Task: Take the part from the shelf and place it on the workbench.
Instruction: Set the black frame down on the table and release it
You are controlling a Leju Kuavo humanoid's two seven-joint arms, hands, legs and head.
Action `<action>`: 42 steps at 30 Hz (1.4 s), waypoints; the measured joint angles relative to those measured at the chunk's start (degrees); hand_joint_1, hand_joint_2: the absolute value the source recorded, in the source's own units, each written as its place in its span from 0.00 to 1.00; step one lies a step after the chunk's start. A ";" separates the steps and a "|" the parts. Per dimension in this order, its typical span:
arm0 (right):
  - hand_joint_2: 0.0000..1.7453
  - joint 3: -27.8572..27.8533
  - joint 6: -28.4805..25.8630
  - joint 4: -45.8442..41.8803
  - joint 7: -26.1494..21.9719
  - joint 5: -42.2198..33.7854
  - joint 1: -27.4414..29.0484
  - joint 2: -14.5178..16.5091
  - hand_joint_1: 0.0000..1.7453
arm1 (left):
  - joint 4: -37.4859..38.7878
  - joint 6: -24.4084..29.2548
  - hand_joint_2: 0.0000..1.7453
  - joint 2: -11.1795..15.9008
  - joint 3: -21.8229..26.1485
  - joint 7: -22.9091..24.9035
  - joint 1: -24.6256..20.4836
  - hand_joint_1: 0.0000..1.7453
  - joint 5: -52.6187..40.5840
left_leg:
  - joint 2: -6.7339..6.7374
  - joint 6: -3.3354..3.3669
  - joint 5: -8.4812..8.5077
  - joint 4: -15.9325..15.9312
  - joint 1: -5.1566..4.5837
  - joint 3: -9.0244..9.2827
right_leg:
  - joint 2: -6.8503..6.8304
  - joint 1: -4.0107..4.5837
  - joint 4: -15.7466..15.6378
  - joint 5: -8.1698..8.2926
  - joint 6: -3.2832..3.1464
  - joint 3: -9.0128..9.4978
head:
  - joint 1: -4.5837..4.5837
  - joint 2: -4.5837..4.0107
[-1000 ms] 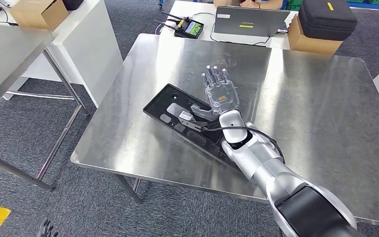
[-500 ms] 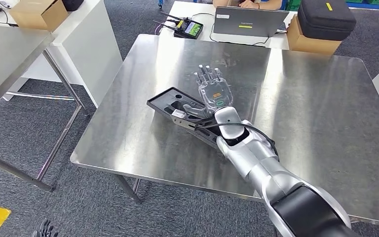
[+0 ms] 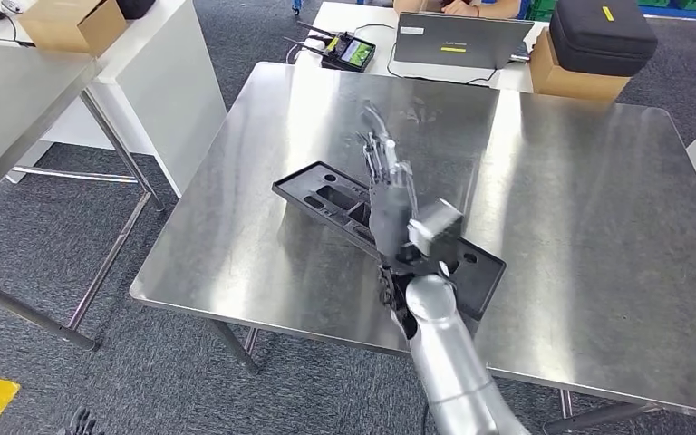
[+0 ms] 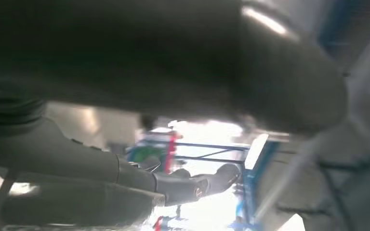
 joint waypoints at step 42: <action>0.00 -0.29 12.52 -30.17 -3.31 -18.93 26.87 -6.73 0.00 | -3.98 -0.31 0.00 -4.46 3.52 0.02 3.40 0.00 -2.05 | 0.70 1.52 1.79 -1.56 0.32 0.34 | -0.29 -1.45 7.90 -6.03 2.08 0.53 | 0.33 -0.01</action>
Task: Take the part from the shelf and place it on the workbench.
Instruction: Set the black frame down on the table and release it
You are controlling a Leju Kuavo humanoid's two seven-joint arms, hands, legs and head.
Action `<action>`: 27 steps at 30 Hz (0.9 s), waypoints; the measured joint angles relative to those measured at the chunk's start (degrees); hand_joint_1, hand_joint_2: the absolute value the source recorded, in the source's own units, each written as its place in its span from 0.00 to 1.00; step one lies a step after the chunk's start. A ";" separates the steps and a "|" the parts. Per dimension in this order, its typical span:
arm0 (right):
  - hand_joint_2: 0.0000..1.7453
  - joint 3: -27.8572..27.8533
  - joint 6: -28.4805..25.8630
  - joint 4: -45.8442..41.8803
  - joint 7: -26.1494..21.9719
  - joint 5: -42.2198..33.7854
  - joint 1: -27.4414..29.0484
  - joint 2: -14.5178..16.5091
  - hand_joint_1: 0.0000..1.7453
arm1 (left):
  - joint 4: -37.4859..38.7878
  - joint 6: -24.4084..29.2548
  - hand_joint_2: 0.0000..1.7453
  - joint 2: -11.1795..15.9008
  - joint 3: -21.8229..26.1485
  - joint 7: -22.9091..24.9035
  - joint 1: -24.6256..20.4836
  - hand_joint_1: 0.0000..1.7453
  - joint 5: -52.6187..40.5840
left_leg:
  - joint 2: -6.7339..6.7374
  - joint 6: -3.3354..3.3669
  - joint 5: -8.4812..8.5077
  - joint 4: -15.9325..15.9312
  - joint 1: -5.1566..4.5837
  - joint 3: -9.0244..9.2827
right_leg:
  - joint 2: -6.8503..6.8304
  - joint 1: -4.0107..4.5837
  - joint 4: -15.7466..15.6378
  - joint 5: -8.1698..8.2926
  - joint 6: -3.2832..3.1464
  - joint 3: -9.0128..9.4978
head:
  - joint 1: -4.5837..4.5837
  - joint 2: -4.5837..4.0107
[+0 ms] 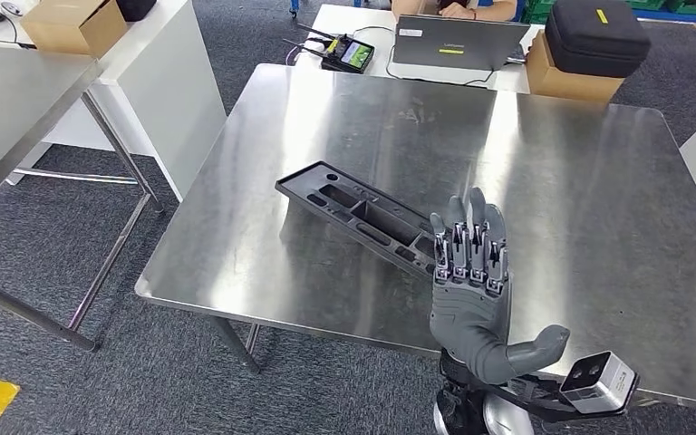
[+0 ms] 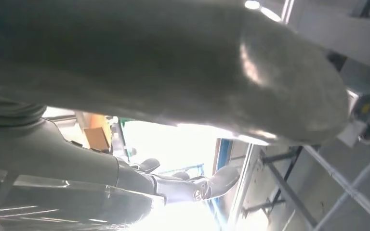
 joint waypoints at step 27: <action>0.00 -1.45 -2.17 -0.68 -1.14 1.21 2.69 -1.62 0.00 | 1.22 -0.75 0.00 1.18 -2.72 -0.02 0.12 0.00 1.91 | 0.15 0.60 -1.76 -0.40 -0.08 2.54 | -0.06 1.27 3.93 -2.98 -2.55 -2.55 | -0.05 0.01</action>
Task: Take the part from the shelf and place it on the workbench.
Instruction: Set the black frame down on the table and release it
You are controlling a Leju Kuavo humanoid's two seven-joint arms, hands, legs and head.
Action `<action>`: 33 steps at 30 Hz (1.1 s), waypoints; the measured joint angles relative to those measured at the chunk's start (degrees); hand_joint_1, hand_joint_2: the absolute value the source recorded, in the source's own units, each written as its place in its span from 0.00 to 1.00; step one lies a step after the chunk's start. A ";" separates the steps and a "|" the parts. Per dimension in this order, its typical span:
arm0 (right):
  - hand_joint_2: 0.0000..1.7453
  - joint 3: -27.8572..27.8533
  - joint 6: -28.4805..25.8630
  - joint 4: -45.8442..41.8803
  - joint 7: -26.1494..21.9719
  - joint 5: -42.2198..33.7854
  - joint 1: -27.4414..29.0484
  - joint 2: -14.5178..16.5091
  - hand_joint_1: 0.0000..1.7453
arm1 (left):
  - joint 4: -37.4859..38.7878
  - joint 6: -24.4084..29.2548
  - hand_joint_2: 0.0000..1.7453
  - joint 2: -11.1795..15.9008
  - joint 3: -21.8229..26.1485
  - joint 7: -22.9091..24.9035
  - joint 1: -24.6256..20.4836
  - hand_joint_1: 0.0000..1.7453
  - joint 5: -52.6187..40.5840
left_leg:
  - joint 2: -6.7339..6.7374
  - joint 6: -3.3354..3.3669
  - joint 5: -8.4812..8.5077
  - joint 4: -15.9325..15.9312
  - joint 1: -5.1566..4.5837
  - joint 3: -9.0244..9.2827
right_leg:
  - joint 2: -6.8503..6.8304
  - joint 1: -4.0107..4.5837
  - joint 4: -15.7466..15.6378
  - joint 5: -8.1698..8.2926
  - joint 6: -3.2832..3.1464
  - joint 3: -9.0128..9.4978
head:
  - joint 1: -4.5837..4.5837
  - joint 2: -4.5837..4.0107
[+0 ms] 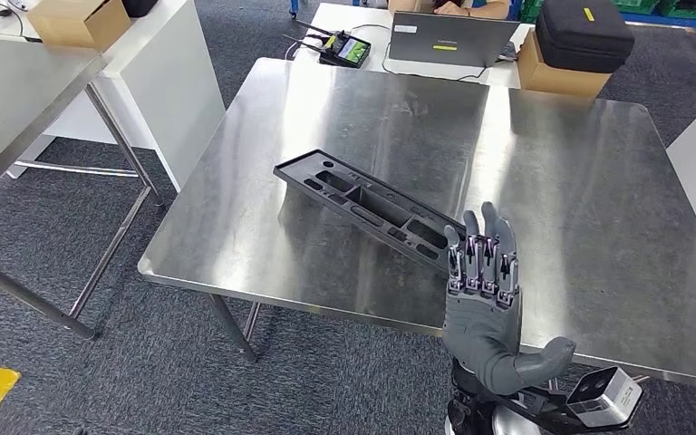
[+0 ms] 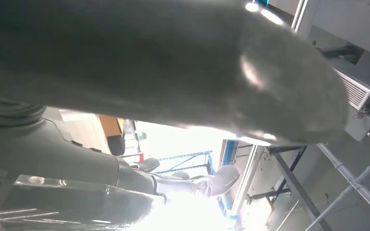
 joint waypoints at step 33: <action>0.00 0.09 -1.19 1.10 -0.97 0.37 1.07 -1.16 0.00 | -0.23 -1.28 0.00 0.13 -0.34 0.00 0.04 0.00 1.98 | 0.07 -0.31 1.99 0.51 0.06 -2.70 | -0.29 -0.18 3.94 -2.09 0.62 0.88 | 0.31 -0.01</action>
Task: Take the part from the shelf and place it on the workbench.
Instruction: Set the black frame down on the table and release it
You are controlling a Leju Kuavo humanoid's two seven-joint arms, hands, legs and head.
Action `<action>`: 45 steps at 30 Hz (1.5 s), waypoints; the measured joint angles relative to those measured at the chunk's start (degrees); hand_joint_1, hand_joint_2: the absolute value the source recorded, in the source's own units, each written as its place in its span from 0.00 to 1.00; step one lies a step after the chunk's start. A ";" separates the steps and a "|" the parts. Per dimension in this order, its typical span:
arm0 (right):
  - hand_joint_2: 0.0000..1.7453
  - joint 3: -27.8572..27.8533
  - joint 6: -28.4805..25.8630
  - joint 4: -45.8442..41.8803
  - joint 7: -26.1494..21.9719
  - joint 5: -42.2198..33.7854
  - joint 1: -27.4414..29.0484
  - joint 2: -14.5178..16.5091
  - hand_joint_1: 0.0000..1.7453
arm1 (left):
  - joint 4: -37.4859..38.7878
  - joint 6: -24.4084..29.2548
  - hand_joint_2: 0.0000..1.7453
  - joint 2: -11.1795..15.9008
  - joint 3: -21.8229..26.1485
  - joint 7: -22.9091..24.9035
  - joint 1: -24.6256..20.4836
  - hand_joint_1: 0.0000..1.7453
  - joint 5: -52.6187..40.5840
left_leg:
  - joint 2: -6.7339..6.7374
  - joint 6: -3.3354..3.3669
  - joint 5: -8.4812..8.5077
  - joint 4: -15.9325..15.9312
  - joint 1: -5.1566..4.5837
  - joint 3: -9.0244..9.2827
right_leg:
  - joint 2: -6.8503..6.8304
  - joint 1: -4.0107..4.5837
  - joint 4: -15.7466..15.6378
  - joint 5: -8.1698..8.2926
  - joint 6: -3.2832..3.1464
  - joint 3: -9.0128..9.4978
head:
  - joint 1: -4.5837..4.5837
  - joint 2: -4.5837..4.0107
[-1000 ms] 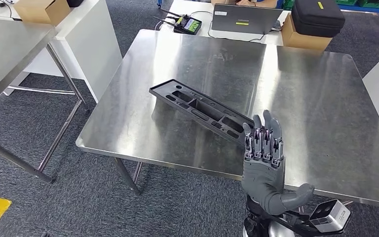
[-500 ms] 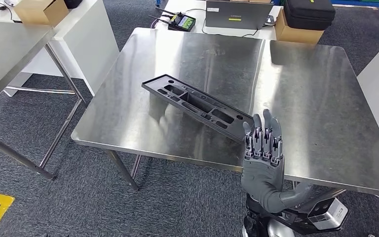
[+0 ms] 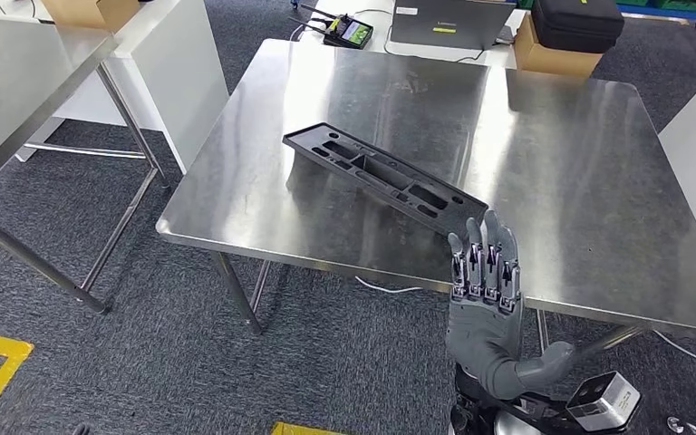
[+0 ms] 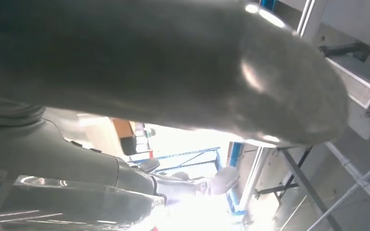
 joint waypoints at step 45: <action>0.00 -3.68 -25.54 40.39 3.82 15.21 -4.72 3.02 0.00 | -0.84 4.77 0.00 -0.04 -0.22 0.00 1.19 0.00 -0.18 | -0.39 -4.06 -8.02 15.82 0.64 -7.25 | -0.60 0.37 -19.14 7.16 -2.54 9.28 | -0.23 0.00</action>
